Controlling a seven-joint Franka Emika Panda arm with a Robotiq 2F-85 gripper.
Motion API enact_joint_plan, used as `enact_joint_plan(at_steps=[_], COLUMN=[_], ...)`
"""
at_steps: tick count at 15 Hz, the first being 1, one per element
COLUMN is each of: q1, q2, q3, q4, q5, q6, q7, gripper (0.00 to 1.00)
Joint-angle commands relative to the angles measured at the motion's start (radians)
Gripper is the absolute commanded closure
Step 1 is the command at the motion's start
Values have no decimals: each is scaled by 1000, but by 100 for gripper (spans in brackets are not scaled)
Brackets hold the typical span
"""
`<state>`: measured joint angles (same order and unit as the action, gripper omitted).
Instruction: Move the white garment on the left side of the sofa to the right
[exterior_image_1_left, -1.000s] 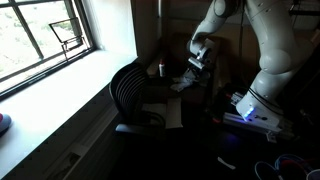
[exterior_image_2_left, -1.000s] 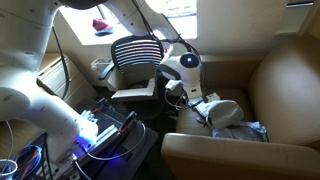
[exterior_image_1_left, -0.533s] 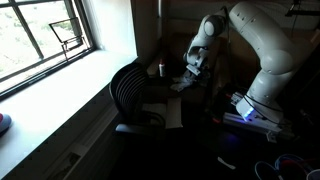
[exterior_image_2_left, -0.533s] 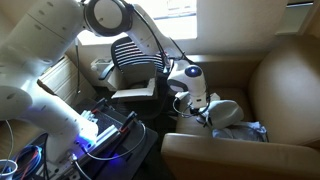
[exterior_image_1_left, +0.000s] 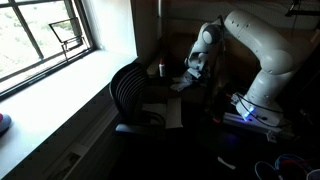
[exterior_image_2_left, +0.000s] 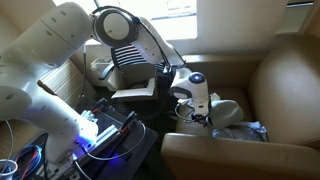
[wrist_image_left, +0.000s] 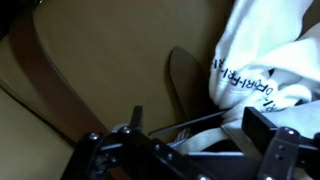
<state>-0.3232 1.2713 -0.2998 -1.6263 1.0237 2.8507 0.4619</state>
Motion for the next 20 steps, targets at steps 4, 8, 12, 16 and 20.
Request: enact_joint_plan(at_steps=[4, 8, 12, 16, 20], q1=[-51, -64, -62, -112, -135], q2=[149, 175, 143, 136, 152], q3=[0, 29, 108, 171, 129], q4=[151, 229, 278, 339, 364], q5=[-26, -12, -15, -67, -128], q6=[-33, 19, 107, -63, -227], q7=[130, 136, 11, -78, -34], gripper=[0, 0, 0, 40, 68])
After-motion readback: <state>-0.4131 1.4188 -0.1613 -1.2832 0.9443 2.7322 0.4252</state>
